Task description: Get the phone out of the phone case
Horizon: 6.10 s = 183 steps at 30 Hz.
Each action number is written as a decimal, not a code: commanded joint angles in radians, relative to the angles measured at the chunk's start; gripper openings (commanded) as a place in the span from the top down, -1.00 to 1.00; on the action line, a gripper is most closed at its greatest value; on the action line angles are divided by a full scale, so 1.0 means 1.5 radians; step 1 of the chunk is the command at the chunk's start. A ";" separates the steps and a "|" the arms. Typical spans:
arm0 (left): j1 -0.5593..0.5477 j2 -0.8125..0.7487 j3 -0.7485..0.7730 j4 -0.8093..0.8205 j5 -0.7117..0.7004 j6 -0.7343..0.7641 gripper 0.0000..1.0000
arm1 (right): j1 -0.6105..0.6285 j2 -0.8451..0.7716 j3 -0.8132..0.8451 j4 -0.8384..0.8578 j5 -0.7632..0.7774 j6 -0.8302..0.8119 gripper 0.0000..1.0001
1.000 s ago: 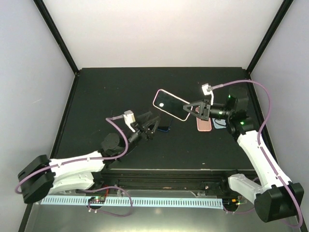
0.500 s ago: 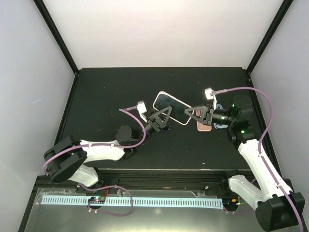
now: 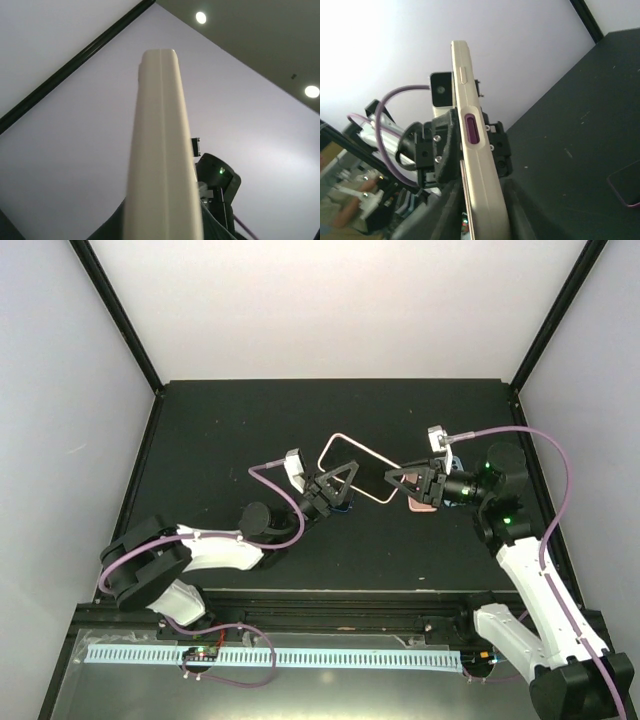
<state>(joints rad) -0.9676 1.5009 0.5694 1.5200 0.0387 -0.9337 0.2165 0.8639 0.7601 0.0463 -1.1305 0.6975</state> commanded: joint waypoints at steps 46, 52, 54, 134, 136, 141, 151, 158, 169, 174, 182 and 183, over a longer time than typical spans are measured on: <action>0.064 -0.458 -0.035 -0.642 0.397 0.286 0.88 | 0.308 0.173 0.245 -0.688 0.138 -0.770 0.59; 0.065 -0.481 -0.051 -0.660 0.316 0.282 -0.07 | 0.306 0.166 0.252 -0.690 0.111 -0.753 0.86; 0.065 -0.506 -0.069 -0.658 0.272 0.279 -0.24 | 0.307 0.164 0.252 -0.687 0.108 -0.746 0.87; 0.280 -0.306 0.086 -0.611 0.753 0.180 0.97 | 0.346 0.188 0.284 -0.715 0.167 -0.888 0.29; 0.281 -0.305 0.086 -0.609 0.754 0.178 0.97 | 0.351 0.187 0.282 -0.715 0.171 -0.891 0.33; 0.280 -0.304 0.086 -0.607 0.757 0.175 0.97 | 0.365 0.178 0.275 -0.713 0.191 -0.902 0.45; 0.281 -0.297 0.089 -0.602 0.771 0.165 0.97 | 0.394 0.153 0.261 -0.685 0.249 -0.917 0.69; 0.281 -0.280 0.089 -0.582 0.783 0.138 0.97 | 0.411 0.140 0.256 -0.656 0.278 -0.929 0.71; 0.276 -0.268 0.091 -0.564 0.807 0.115 0.97 | 0.444 0.140 0.248 -0.646 0.323 -0.975 0.71; 0.270 -0.265 0.092 -0.563 0.817 0.113 0.97 | 0.450 0.133 0.241 -0.629 0.372 -1.004 0.72; 0.251 -0.261 0.099 -0.578 0.840 0.120 0.97 | 0.451 0.129 0.238 -0.615 0.428 -1.039 0.73; 0.248 -0.262 0.100 -0.584 0.842 0.125 0.97 | 0.451 0.127 0.238 -0.618 0.437 -1.048 0.73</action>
<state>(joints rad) -0.5720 1.1065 0.6834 0.6708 1.2884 -0.6678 0.8833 1.0737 1.1294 -0.9489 -0.6243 -0.7303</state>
